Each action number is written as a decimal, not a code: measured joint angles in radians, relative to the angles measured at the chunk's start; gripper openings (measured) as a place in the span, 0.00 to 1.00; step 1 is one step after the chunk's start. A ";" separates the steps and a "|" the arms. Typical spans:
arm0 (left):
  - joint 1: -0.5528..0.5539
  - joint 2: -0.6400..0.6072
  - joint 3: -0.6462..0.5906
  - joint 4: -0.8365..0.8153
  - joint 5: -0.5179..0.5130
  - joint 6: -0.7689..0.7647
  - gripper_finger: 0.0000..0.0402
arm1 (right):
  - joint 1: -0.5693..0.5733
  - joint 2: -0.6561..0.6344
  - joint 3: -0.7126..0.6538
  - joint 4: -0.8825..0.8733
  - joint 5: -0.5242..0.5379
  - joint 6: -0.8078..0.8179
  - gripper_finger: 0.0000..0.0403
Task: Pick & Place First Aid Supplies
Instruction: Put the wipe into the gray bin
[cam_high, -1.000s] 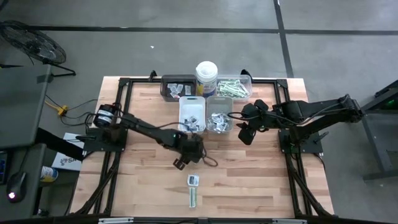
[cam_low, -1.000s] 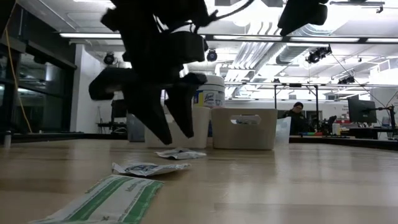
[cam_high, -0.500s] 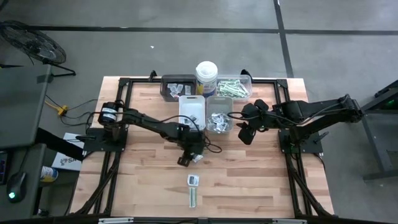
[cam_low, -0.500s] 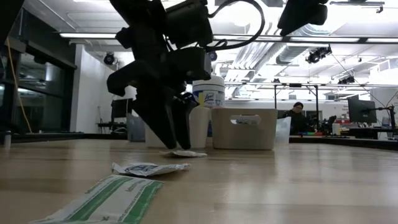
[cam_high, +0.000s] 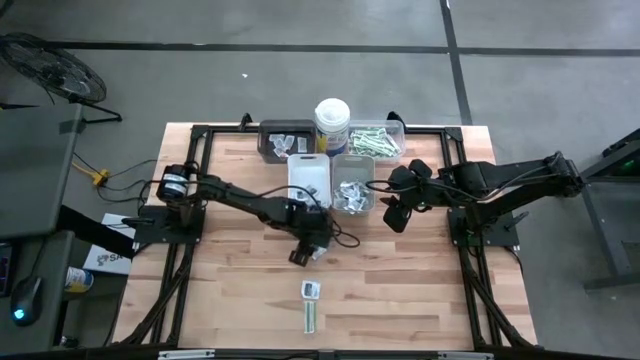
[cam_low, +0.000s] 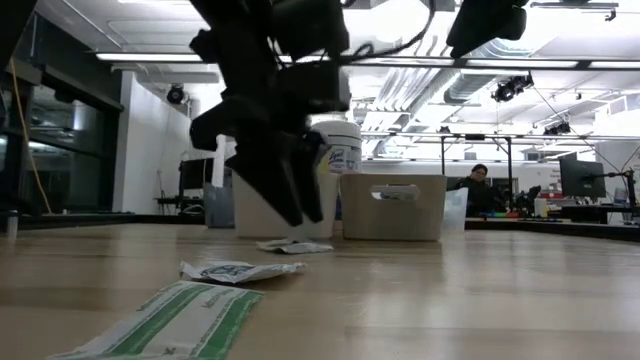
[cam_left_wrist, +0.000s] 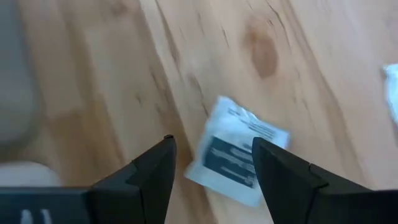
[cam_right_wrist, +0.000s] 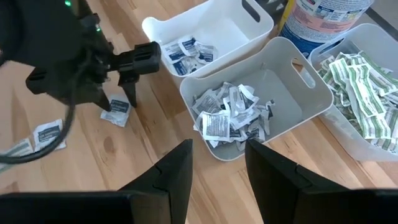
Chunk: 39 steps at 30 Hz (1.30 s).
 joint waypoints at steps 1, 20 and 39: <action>-0.007 0.000 0.009 0.000 -0.021 0.020 0.51 | 0.000 0.000 0.000 0.000 0.001 0.000 0.35; -0.069 -0.001 0.015 -0.032 -0.226 0.193 0.51 | 0.000 0.000 0.000 0.003 0.002 0.002 0.35; -0.102 -0.006 -0.130 0.049 -0.126 0.026 0.51 | 0.000 0.000 0.000 0.008 -0.019 0.026 0.35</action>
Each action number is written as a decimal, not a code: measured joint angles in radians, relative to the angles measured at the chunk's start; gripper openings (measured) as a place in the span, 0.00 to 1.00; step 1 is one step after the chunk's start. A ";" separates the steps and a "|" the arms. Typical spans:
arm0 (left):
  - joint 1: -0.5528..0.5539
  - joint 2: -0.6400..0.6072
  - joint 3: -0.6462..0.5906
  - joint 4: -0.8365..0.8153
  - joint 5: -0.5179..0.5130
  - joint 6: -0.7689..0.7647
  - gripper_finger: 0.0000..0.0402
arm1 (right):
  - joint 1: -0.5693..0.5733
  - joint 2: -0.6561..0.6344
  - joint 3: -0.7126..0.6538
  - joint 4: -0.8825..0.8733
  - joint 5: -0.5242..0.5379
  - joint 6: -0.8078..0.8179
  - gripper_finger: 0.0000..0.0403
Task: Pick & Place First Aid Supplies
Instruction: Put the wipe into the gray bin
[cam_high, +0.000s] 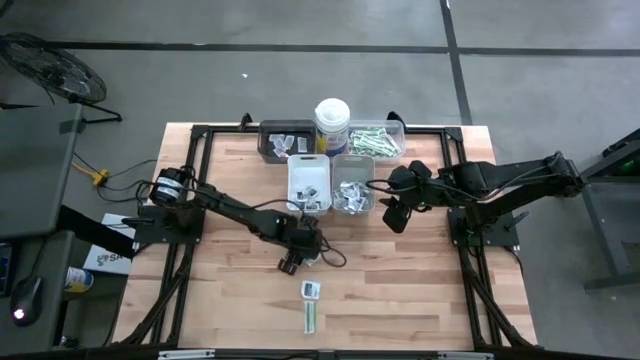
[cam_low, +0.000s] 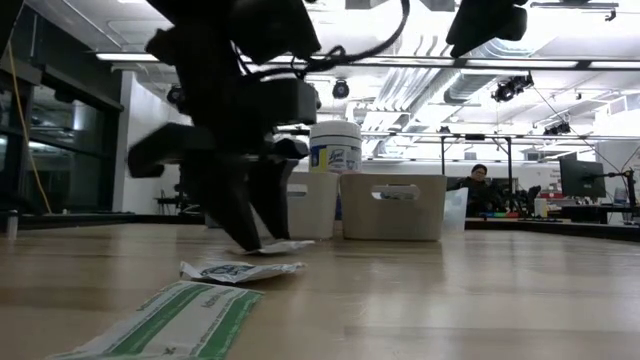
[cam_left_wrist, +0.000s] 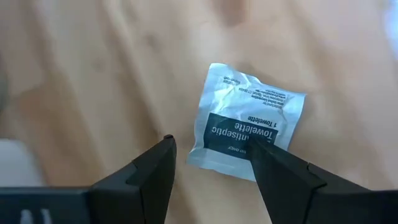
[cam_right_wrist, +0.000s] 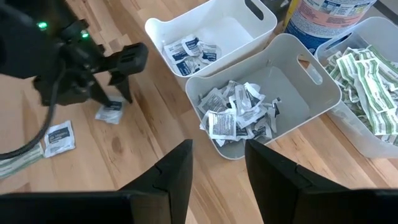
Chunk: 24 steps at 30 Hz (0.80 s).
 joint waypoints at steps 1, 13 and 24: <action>-0.011 0.000 -0.002 -0.001 0.010 -0.006 0.51 | 0.000 0.000 0.000 0.000 0.000 0.000 0.35; -0.087 0.022 -0.003 -0.002 0.095 -0.118 0.50 | 0.000 0.000 0.000 0.000 -0.009 0.000 0.35; -0.086 0.066 0.001 -0.006 0.168 -0.193 0.30 | 0.006 0.000 0.000 0.002 -0.042 0.000 0.35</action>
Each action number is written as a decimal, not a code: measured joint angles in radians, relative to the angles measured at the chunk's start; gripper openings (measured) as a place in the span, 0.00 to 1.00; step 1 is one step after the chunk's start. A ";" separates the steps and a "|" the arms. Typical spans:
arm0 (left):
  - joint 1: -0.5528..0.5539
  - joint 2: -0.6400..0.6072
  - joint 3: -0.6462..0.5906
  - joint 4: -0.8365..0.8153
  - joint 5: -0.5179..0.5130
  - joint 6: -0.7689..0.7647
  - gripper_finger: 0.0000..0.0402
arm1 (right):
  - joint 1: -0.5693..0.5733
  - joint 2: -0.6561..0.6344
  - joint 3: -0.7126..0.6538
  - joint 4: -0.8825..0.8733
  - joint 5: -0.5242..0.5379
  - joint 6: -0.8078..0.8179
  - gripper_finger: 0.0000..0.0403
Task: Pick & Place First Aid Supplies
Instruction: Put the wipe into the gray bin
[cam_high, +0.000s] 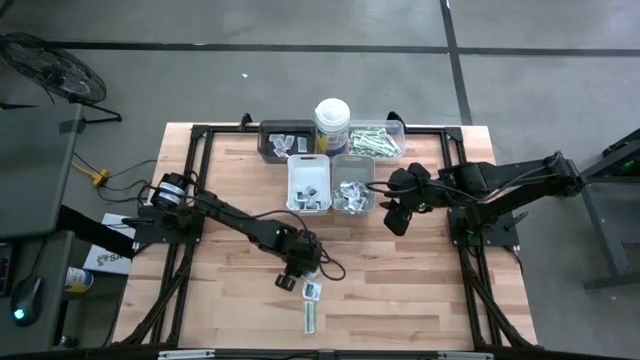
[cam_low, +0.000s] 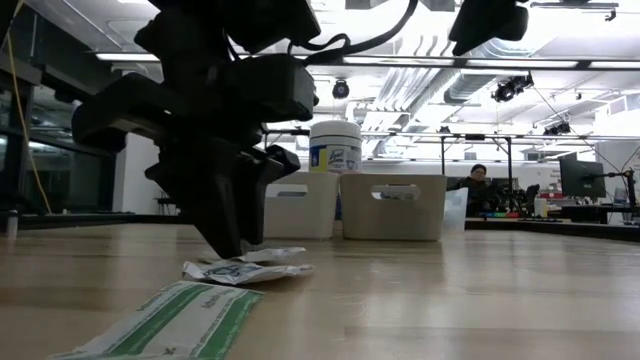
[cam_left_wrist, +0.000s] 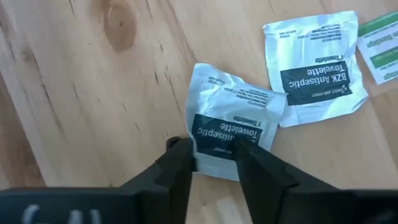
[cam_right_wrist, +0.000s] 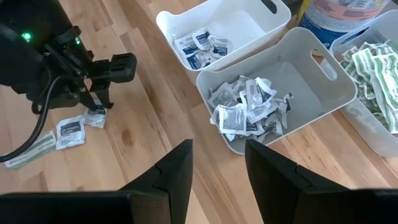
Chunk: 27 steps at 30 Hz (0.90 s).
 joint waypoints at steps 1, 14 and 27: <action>0.000 0.000 0.001 -0.001 0.002 0.000 0.28 | 0.004 0.000 0.000 0.000 0.001 0.000 0.35; -0.002 -0.001 0.029 -0.035 -0.004 -0.009 0.01 | 0.092 0.006 0.000 0.057 0.033 0.026 0.35; -0.001 0.008 0.438 -0.431 -0.237 0.166 0.00 | 0.210 0.091 0.000 0.166 0.189 0.144 0.35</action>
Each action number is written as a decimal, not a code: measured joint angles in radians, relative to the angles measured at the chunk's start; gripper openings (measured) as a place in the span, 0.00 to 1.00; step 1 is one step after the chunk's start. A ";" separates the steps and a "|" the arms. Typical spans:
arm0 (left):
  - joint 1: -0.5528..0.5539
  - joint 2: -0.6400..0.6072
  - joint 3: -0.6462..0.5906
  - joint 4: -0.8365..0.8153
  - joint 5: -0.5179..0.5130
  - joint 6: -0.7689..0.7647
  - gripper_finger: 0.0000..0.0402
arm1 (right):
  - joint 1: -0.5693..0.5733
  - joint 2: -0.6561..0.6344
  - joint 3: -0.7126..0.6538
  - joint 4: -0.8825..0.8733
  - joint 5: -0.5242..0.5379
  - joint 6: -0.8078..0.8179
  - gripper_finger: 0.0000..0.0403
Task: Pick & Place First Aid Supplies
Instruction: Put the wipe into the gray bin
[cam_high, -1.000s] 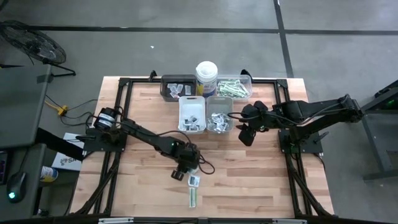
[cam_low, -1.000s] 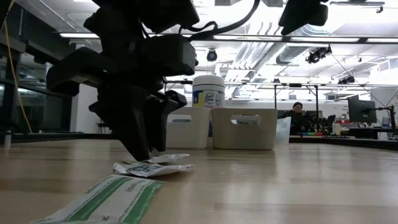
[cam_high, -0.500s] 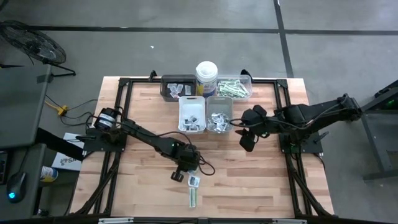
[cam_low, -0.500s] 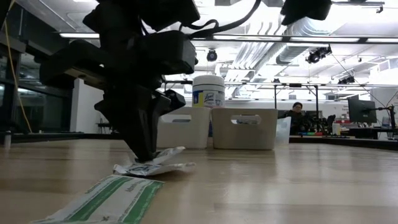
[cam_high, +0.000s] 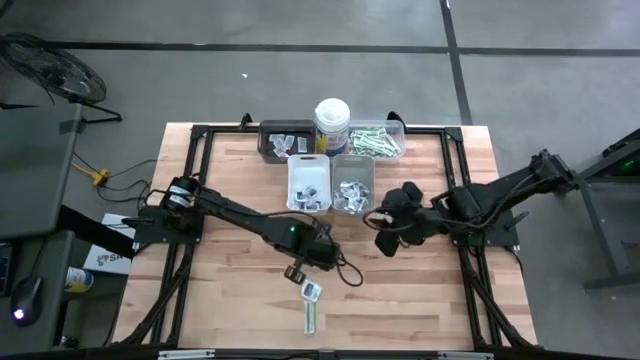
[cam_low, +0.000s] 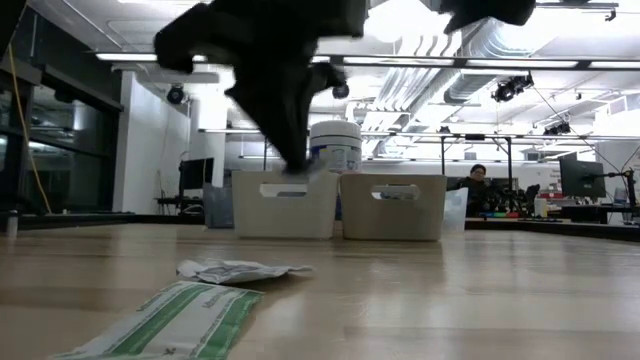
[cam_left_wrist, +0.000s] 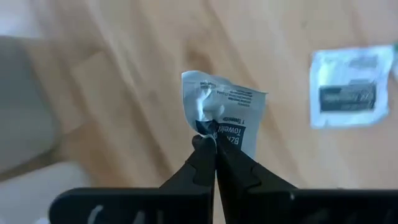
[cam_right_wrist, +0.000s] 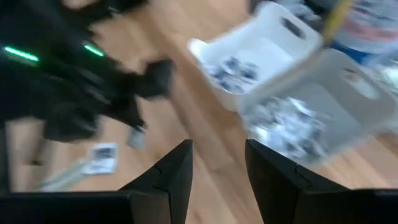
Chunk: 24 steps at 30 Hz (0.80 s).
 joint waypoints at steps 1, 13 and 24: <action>0.000 0.002 0.034 -0.045 -0.026 0.012 0.00 | 0.012 -0.001 0.000 -0.035 0.026 0.030 0.35; 0.016 0.000 0.419 -0.210 -0.350 0.139 0.00 | 0.166 0.000 0.000 -0.155 0.245 0.177 0.35; 0.078 -0.002 0.569 -0.132 -0.390 0.201 0.00 | 0.172 0.000 0.000 0.021 0.317 0.110 0.35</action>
